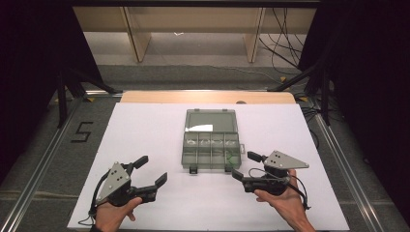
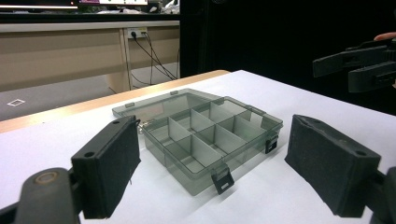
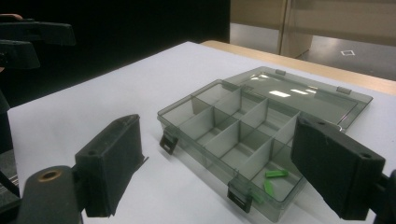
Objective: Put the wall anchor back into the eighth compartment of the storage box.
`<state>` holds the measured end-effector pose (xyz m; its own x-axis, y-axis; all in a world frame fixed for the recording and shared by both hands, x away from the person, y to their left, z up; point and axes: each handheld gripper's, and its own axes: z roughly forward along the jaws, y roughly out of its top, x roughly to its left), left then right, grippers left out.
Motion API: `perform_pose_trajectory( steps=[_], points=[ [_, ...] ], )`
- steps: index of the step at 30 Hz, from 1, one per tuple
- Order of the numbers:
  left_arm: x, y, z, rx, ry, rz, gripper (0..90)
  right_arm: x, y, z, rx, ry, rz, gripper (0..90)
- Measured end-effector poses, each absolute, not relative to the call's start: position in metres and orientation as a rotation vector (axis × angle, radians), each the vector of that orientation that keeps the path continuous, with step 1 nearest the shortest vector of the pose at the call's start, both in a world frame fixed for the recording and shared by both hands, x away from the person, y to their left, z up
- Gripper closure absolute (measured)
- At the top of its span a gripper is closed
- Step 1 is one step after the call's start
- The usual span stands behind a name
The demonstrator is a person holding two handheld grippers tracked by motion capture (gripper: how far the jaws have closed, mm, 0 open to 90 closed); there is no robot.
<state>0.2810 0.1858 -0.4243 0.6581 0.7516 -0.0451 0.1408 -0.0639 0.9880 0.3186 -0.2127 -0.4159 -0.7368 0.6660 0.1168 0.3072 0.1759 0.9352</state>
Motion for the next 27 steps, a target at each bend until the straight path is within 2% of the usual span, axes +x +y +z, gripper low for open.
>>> perform_pose_trajectory(
  steps=[27],
  points=[
    [0.281,0.186,-0.425,1.586,0.756,0.589,16.5,0.308,-0.226,-0.417,0.926,2.106,1.608,17.2]
  ],
)
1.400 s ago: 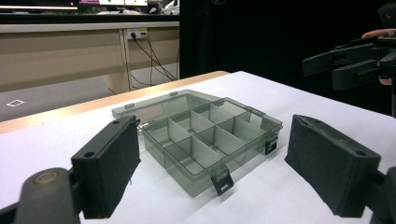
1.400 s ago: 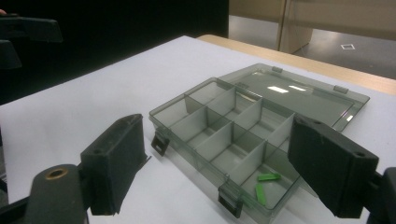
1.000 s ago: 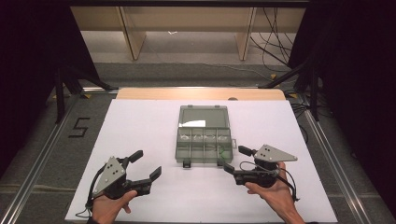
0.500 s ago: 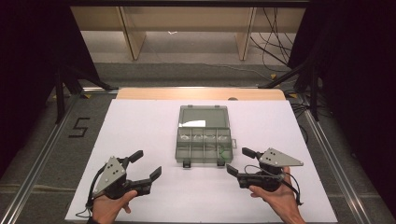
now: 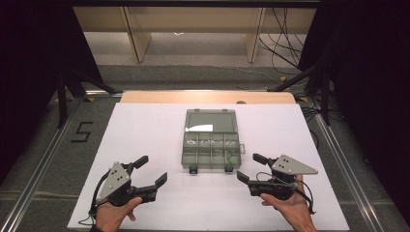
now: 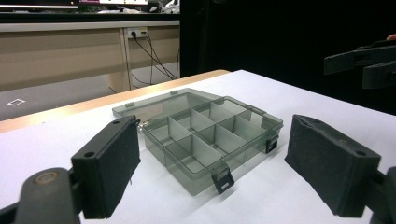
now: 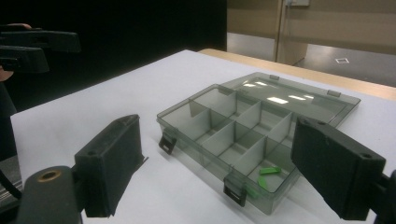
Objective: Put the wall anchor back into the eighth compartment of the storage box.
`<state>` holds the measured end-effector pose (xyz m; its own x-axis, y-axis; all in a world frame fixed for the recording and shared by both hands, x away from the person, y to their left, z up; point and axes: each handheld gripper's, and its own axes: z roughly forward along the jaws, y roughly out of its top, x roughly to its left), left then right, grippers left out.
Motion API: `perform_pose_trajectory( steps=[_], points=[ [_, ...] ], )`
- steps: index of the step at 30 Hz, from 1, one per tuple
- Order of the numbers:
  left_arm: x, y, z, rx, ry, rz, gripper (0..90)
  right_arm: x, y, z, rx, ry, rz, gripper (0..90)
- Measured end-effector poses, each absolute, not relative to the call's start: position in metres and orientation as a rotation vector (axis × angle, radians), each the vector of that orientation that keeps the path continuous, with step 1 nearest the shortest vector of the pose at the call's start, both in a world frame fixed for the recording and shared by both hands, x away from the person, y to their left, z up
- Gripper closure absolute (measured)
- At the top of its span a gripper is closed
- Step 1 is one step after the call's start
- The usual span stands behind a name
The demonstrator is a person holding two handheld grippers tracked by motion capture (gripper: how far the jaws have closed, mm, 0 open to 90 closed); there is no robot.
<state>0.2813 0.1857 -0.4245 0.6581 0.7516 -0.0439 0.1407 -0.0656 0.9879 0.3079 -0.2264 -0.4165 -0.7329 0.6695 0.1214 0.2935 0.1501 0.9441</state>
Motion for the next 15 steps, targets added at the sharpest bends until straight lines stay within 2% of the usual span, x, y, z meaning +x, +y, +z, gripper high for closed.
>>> perform_pose_trajectory(
  steps=[15],
  points=[
    [0.2812,0.1853,-0.4245,1.585,0.754,0.589,16.5,0.308,-0.2247,-0.4174,0.909,2.108,1.614,17.2]
  ],
)
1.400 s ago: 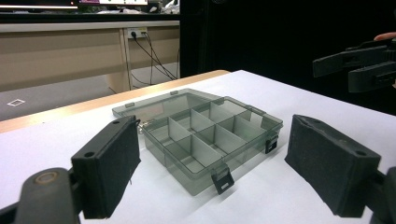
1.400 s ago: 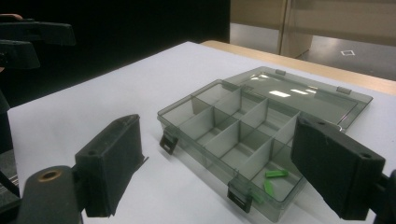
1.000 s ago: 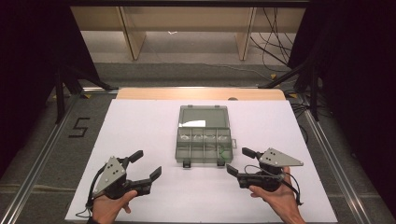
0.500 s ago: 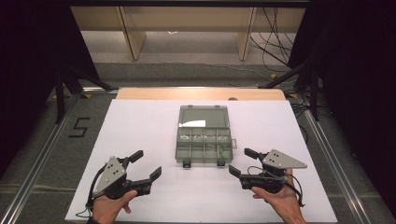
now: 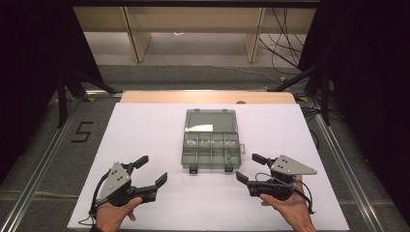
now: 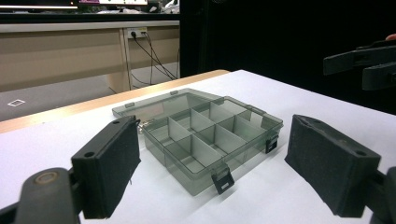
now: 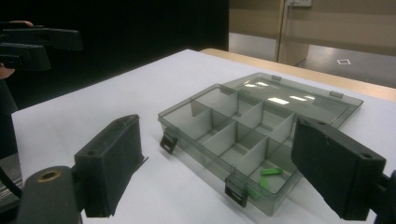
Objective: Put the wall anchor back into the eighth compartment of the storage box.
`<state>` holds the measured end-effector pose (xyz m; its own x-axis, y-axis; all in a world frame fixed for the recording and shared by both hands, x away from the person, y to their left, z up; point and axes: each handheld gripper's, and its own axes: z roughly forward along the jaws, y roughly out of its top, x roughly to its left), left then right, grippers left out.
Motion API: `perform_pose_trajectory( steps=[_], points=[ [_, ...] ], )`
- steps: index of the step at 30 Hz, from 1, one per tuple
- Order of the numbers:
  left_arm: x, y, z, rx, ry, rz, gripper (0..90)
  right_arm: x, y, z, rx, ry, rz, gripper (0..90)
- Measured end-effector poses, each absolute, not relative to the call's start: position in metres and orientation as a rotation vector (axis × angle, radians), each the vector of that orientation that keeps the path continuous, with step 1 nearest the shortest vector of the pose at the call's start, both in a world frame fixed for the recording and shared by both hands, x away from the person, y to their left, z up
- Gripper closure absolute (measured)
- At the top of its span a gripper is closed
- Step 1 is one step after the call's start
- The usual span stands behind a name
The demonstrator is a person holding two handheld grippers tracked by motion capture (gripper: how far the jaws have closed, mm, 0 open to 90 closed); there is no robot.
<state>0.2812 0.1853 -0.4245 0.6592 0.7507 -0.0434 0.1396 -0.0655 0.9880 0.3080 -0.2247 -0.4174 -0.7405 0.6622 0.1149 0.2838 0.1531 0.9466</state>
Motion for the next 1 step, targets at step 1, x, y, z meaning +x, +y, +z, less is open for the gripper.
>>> perform_pose_trajectory(
  steps=[1],
  points=[
    [0.2813,0.1854,-0.4245,1.586,0.753,0.59,16.5,0.308,-0.2246,-0.4175,0.909,2.108,1.614,17.2]
  ],
)
